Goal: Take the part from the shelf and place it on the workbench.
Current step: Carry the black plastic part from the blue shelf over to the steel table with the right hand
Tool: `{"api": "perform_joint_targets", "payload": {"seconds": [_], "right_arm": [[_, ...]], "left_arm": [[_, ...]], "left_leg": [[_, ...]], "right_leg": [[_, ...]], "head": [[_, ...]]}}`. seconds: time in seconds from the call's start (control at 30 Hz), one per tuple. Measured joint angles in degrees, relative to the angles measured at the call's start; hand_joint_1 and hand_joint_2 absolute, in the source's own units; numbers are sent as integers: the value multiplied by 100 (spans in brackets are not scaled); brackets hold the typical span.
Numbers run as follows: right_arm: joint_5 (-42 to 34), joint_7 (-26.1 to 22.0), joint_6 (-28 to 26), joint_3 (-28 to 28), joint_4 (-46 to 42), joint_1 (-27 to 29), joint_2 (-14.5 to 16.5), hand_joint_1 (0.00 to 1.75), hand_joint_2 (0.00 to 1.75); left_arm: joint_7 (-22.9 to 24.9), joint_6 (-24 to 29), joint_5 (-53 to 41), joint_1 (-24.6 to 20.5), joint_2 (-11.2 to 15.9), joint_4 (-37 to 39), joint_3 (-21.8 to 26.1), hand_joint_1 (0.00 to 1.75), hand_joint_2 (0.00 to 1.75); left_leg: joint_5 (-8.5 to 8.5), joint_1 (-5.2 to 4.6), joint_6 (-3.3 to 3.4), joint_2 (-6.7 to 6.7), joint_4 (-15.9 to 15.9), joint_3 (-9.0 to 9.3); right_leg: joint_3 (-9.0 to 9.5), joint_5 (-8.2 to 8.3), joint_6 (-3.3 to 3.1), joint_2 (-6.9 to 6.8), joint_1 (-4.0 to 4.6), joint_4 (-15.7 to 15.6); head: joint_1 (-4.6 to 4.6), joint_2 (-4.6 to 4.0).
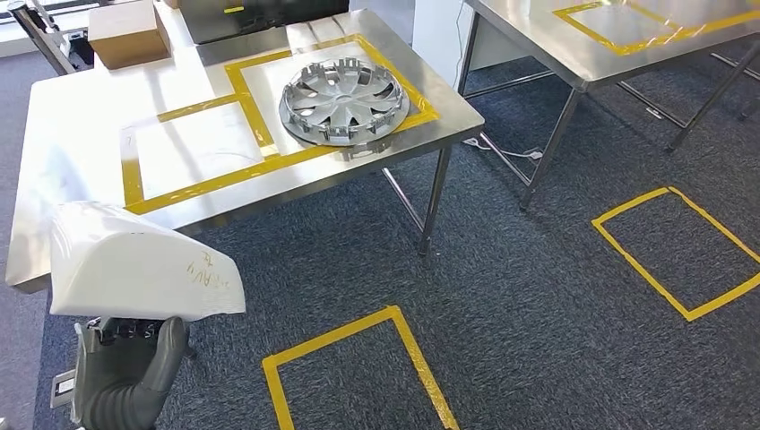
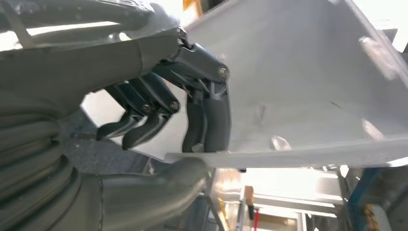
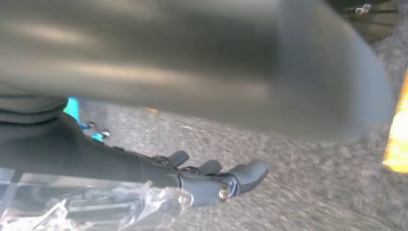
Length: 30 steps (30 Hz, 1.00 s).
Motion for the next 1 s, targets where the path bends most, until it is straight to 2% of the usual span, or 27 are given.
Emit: {"api": "perform_joint_targets", "payload": {"seconds": [0.07,0.1,0.17,0.2,0.27,0.3,0.33,0.37,0.43,0.47,0.5,0.57,0.63,0.67,0.7,0.77,0.8,0.83,0.87,0.93,0.97,1.0], "right_arm": [[1,1,1,1,0,-8,3,0,0],[0,2,1,1,0,-9,4,0,0],[1,3,0,1,0,-20,5,0,0],[1,4,-1,1,0,-26,7,0,0],[2,4,-1,2,0,-25,11,0,0],[2,6,-1,3,0,-16,12,0,0],[2,8,-2,3,0,-9,11,0,0],[2,9,-4,3,0,-5,11,0,0],[2,11,-8,3,0,-4,8,0,0],[2,10,-10,3,0,-5,5,0,0],[2,9,-13,3,0,-6,3,0,0],[2,10,-20,3,0,-5,-1,0,0],[2,13,-24,3,-1,-2,1,0,0],[2,13,-26,3,-2,-4,1,0,0],[2,13,-27,3,-2,-9,2,0,0],[2,13,-28,3,-3,-13,5,0,0],[1,14,-28,3,-3,-10,9,0,0],[1,15,-27,3,-4,-6,11,0,0],[1,17,-27,3,-4,-3,12,0,0],[1,21,-27,3,-6,-1,12,0,0],[2,22,-27,3,-7,-4,12,0,0],[2,22,-28,3,-8,-8,12,0,0]], "left_arm": [[7,11,-12,19,0,-9,8,175,175],[10,15,-19,31,1,-17,13,175,175],[11,20,-37,30,1,-37,17,175,175],[12,19,-43,30,1,-44,17,175,175],[13,20,-53,33,1,-49,17,175,175],[14,20,-57,37,1,-49,17,175,175],[15,20,-61,41,1,-49,17,175,175],[15,20,-65,43,1,-49,17,175,175],[15,20,-72,45,1,-49,17,175,175],[15,20,-74,44,1,-50,17,175,175],[16,21,-75,44,1,-51,17,175,175],[19,22,-76,44,0,-56,19,175,175],[20,24,-78,44,1,-68,23,175,175],[20,24,-79,39,2,-74,27,175,175],[20,25,-80,35,2,-77,31,175,175],[20,25,-79,34,2,-77,34,175,175],[21,25,-79,38,2,-76,34,175,175],[21,26,-79,42,2,-75,35,175,175],[21,27,-80,43,2,-75,36,175,175],[21,33,-86,44,2,-75,41,175,175],[22,34,-90,43,2,-75,44,175,175],[24,36,-95,40,1,-76,47,175,175]], "left_leg": [[-49,-28,107,14,-62,-10],[-15,-23,158,9,-56,9],[-32,-8,229,5,-98,55],[-44,-4,260,6,-112,79],[-87,-20,308,5,-112,109],[-112,-31,321,-2,-111,130],[-140,-41,326,-10,-110,163],[-173,-49,324,-19,-110,206],[-250,-58,301,-30,-110,309],[-284,-64,279,-34,-106,340],[-306,-65,253,-37,-106,355],[-329,-60,192,-43,-124,362],[-378,-51,129,-37,-121,389],[-450,-49,94,-33,-19,361],[-569,-43,61,-29,199,272],[-844,-23,2,-25,898,-88],[-907,-13,-19,-25,1188,-265],[-861,-4,-35,-25,1314,-374],[-698,3,-47,-24,1218,-377],[-224,16,-56,-16,579,-144],[-71,10,-44,-12,253,-3],[-19,0,-6,-7,24,99]], "right_leg": [[0,-54,80,-12,9,12],[14,-90,119,-20,6,17],[-60,-229,173,-29,1,216],[-205,-359,188,-27,-2,491],[-651,-608,201,-26,-3,1232],[-845,-633,199,-26,-2,1498],[-951,-537,190,-24,1,1567],[-955,-336,170,-22,7,1425],[-745,158,99,-5,34,755],[-628,299,63,4,51,450],[-549,349,34,13,68,253],[-495,300,-5,19,93,129],[-434,292,-49,18,66,44],[-386,294,-71,14,45,-6],[-336,291,-91,8,26,-46],[-268,256,-112,-1,22,-67],[-242,233,-113,-4,19,-66],[-212,207,-106,-4,15,-64],[-174,178,-95,-1,7,-62],[-77,106,-54,6,-10,-60],[-37,68,-21,11,-7,-51],[-16,39,13,13,-1,-44]], "head": [[-1,0],[13,0],[47,0],[62,0],[88,0],[91,0],[93,0],[97,0],[98,0],[92,0],[86,0],[80,0],[80,0],[69,0],[59,0],[43,0],[43,0],[42,0],[42,0],[42,0],[35,0],[31,0]]}}
